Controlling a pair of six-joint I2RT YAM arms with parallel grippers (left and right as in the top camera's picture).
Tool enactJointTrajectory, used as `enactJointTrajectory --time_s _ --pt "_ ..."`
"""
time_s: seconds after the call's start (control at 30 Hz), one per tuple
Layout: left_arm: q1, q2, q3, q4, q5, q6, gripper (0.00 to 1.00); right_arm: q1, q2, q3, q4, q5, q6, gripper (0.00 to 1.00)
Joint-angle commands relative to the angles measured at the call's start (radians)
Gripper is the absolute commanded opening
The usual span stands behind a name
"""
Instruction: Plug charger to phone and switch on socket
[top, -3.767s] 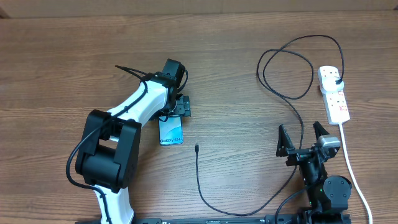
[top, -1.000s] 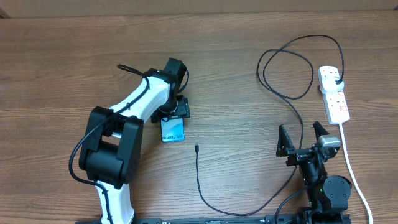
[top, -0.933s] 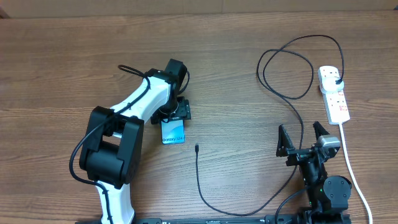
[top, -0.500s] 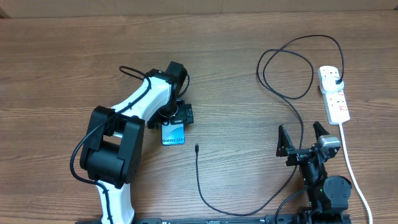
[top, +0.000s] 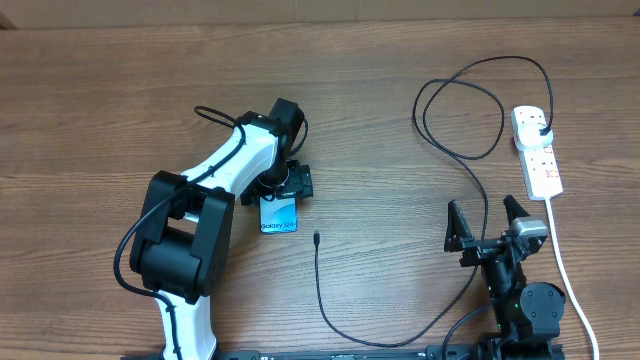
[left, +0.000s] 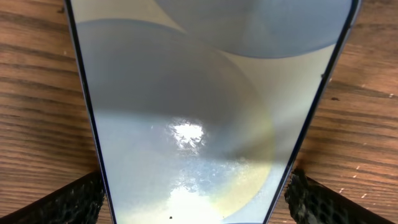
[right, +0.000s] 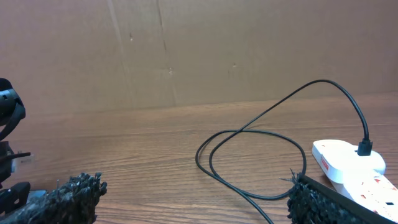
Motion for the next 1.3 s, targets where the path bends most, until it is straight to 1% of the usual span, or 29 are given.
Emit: enactJointTrajectory --time_s 0.0,0.03,0.1,0.2,0.33,0.37,0.43,0.53,0.8,1.27 --pt "-0.013 0.026 -0.039 0.0 0.003 -0.01 0.98 0.003 -0.01 -0.011 0.004 0.005 0.005 1.0" --pt "-0.013 0.026 -0.044 0.0 0.003 -0.01 1.0 0.003 -0.01 -0.011 0.004 0.005 0.005 1.0" --pt "-0.013 0.026 -0.05 0.002 -0.004 -0.009 1.0 0.003 -0.01 -0.011 0.004 0.005 0.005 1.0" --pt "-0.012 0.026 -0.05 0.009 -0.021 0.026 1.0 0.003 -0.01 -0.011 0.004 0.005 0.005 1.0" --pt "-0.011 0.026 -0.05 0.039 -0.072 0.028 1.0 0.003 -0.01 -0.011 0.004 0.005 0.005 1.0" --pt "-0.011 0.026 -0.05 0.049 -0.073 0.028 1.0 0.003 -0.01 -0.011 0.004 0.005 0.005 1.0" --pt "-0.012 0.026 -0.05 0.057 -0.049 0.027 0.94 0.003 -0.01 -0.011 0.004 0.005 0.005 1.0" --pt "-0.012 0.026 -0.05 0.047 -0.032 0.027 0.92 0.003 -0.01 -0.011 0.004 0.005 0.005 1.0" --pt "-0.013 0.026 -0.053 0.046 -0.033 0.027 0.9 0.003 -0.01 -0.011 0.004 0.005 0.005 1.0" --pt "-0.013 0.026 -0.053 0.05 -0.033 0.027 0.9 0.003 -0.01 -0.011 0.004 0.005 0.005 1.0"
